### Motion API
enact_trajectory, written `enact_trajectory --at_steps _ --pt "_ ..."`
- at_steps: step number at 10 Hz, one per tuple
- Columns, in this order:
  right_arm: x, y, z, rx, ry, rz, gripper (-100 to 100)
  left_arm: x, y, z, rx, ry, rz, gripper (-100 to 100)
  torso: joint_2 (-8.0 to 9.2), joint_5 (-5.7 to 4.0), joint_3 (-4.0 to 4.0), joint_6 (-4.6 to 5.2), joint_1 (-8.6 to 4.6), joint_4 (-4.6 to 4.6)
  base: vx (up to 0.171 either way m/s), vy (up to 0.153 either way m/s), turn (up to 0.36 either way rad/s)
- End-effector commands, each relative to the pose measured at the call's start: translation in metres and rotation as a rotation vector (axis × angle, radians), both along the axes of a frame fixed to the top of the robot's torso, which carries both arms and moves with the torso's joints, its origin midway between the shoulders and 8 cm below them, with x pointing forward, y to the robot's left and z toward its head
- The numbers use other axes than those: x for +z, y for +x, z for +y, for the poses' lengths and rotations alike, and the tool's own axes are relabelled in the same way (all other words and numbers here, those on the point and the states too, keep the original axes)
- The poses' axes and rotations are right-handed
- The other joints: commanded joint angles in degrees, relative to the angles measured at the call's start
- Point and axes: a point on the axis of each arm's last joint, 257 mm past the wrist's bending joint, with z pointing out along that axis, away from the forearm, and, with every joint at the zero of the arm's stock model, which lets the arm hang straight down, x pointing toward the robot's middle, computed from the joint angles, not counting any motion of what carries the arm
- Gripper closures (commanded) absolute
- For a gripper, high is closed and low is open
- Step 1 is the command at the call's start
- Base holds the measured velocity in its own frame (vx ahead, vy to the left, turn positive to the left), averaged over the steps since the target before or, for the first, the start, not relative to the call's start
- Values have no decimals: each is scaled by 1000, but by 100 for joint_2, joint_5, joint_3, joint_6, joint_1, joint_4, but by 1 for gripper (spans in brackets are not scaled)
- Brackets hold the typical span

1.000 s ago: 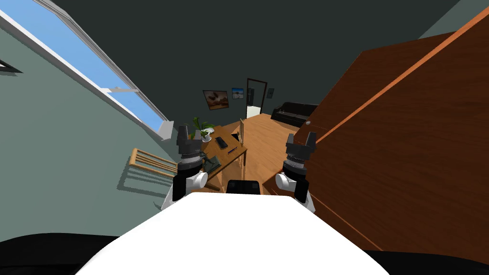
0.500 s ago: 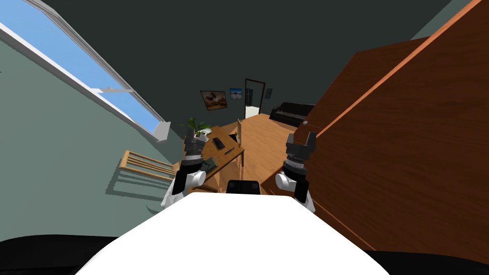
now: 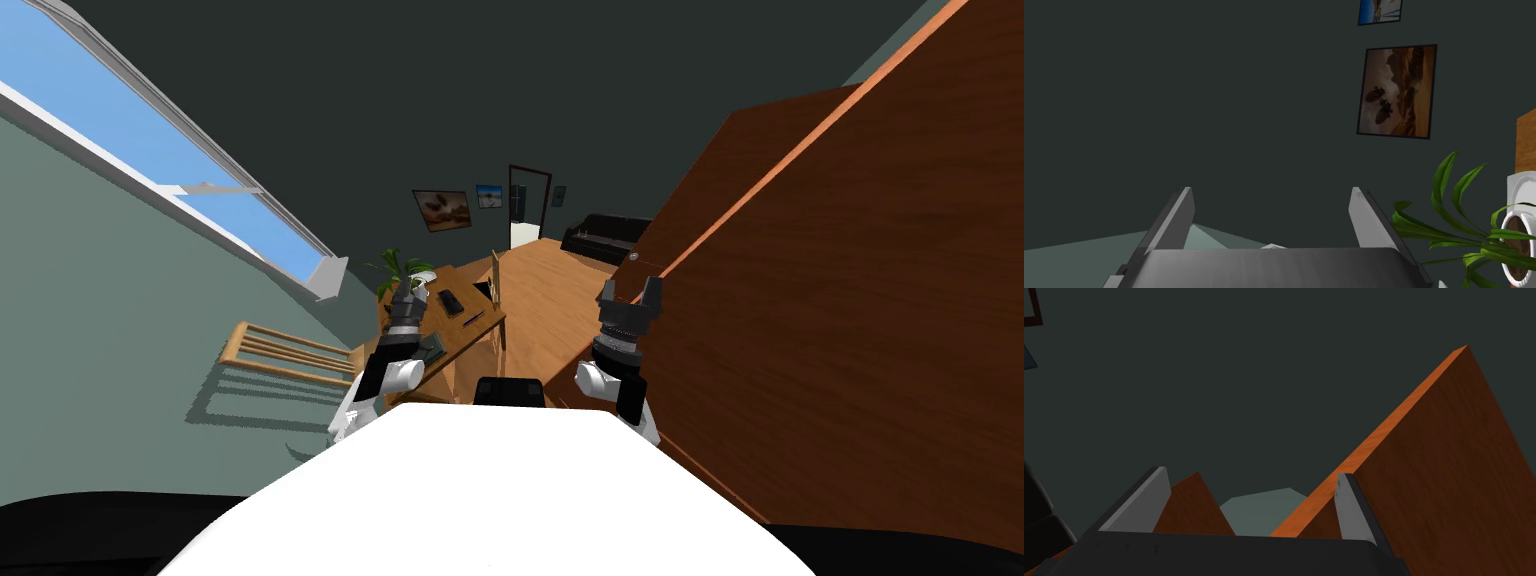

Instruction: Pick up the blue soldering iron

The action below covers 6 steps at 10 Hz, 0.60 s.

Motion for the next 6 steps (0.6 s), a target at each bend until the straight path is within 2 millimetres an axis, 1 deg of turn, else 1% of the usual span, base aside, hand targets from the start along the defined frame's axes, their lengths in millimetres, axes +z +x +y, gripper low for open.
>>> enact_trajectory --at_steps 1,2,3,4,5,6 --pt "0 0 0 0 0 0 0 -12 6 6 7 -13 46 -100 0 0 0 0 0 0 56 -50 -22" --pt "0 0 0 1 0 1 0 -30 11 20 21 -33 97 -100 -2 -1 -1 4 -8 2 63 -62 -44" --pt "-1 0 0 1 1 2 0 -35 13 21 23 -36 116 -100 -2 -2 1 8 -18 3 52 -62 -34" --pt "-1 0 0 1 1 2 0 -52 16 37 40 -57 163 -100 5 -4 4 8 -23 4 47 -85 -51" --pt "-1 0 0 2 1 2 0 -58 18 38 42 -62 188 -100 8 -6 6 8 -31 5 34 -72 -46" --pt "-1 0 0 2 1 2 0 -77 19 54 62 -86 238 -100 12 -6 8 8 -29 6 56 -72 -78"
